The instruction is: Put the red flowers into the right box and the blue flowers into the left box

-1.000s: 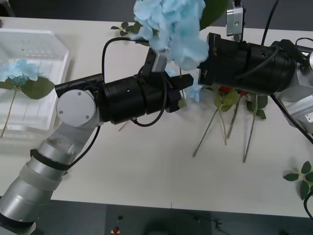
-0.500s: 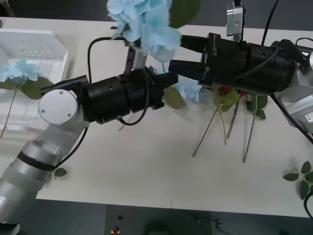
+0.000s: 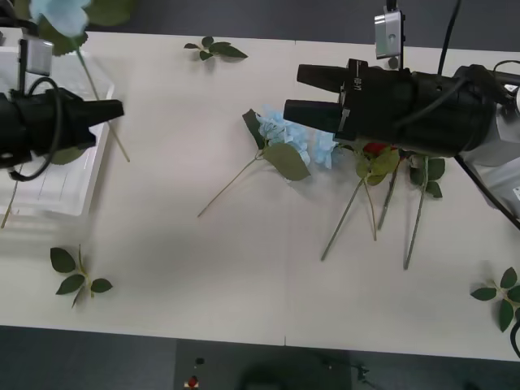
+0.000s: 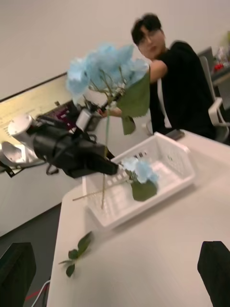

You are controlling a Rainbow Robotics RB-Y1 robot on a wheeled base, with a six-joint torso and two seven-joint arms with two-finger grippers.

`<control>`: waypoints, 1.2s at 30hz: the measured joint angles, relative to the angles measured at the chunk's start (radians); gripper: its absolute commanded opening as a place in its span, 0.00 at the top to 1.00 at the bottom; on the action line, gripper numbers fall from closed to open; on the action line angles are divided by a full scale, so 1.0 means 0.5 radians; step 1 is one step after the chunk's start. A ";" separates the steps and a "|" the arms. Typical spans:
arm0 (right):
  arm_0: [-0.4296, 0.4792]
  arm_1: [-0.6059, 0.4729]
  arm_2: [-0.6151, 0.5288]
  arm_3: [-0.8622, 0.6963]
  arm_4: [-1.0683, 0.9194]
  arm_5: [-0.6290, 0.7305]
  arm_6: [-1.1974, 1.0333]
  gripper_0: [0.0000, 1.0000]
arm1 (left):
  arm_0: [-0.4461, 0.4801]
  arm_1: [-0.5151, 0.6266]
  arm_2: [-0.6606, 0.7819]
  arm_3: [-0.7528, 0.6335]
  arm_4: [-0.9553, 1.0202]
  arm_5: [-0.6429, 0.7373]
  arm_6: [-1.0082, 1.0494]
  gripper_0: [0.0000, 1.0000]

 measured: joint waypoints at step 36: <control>-0.462 -0.671 0.222 1.257 1.588 0.598 -2.322 0.00 | 0.206 0.384 0.757 0.576 -0.222 0.622 -0.004 0.07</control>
